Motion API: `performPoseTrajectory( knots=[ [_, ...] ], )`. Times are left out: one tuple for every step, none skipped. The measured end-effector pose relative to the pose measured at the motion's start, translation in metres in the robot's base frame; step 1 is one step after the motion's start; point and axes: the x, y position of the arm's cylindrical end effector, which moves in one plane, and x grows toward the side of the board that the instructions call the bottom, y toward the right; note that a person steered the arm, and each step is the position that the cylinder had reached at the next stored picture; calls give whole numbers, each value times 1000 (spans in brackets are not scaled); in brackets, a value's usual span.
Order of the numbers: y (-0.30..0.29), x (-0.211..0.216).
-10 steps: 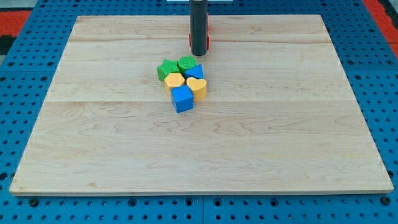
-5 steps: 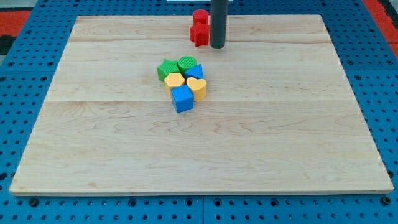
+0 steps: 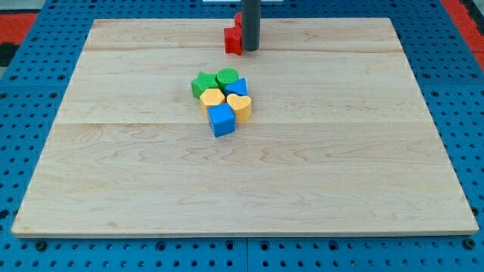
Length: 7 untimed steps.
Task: Slide the red star closer to the red circle
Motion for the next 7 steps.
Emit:
performPoseTrajectory(
  knots=[
    [0,0],
    [14,25],
    [13,37],
    [-11,33],
    [-30,14],
    [-38,4],
    [-19,4]
  ],
)
